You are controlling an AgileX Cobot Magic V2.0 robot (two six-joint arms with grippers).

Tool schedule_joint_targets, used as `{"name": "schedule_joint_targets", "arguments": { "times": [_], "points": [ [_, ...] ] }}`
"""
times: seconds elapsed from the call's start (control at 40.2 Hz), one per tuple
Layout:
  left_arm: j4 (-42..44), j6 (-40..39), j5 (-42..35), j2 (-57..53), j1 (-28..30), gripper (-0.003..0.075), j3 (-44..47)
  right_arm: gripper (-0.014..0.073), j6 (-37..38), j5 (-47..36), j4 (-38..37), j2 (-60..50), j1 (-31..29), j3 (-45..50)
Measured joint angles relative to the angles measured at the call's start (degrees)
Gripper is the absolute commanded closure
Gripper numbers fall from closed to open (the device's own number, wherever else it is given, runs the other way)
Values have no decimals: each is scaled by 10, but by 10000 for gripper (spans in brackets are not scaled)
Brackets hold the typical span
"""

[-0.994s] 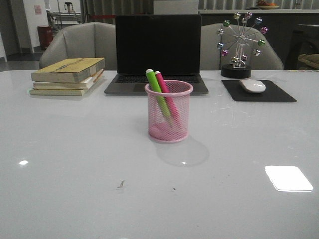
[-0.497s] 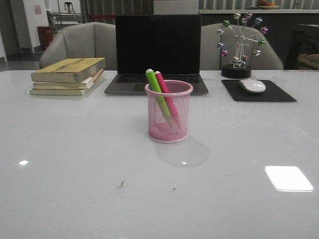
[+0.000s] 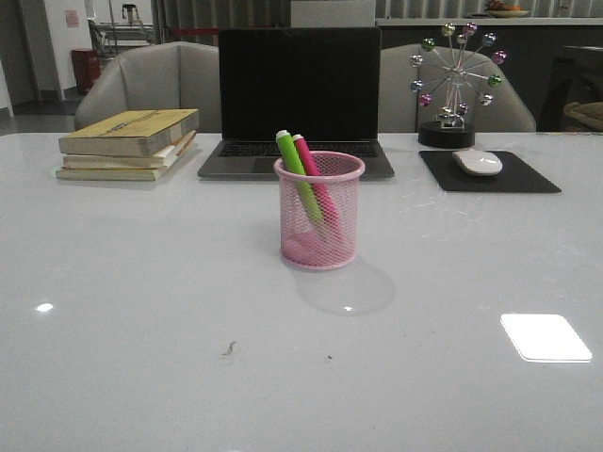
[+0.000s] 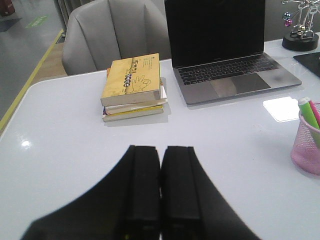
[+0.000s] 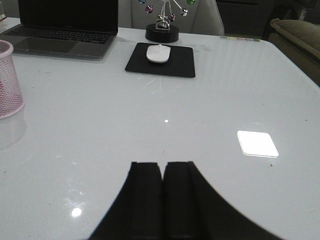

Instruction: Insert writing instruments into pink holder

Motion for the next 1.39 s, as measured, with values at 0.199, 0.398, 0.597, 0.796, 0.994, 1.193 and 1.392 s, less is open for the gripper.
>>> {"name": "schedule_joint_targets", "arguments": {
  "times": [0.199,0.398,0.597,0.796,0.994,1.193,1.392],
  "points": [
    [0,0,0,0,0,620,0,544,1,0,13,0,0,0],
    [0,0,0,0,0,620,0,544,1,0,14,0,0,0],
    [0,0,0,0,0,620,0,544,1,1,14,0,0,0],
    [0,0,0,0,0,620,0,544,1,1,14,0,0,0],
    [0,0,0,1,0,620,0,544,1,1,15,0,0,0],
    [0,0,-5,13,0,620,0,544,1,3,15,0,0,0],
    [0,0,-8,20,0,620,0,544,1,3,15,0,0,1]
  ]
}}
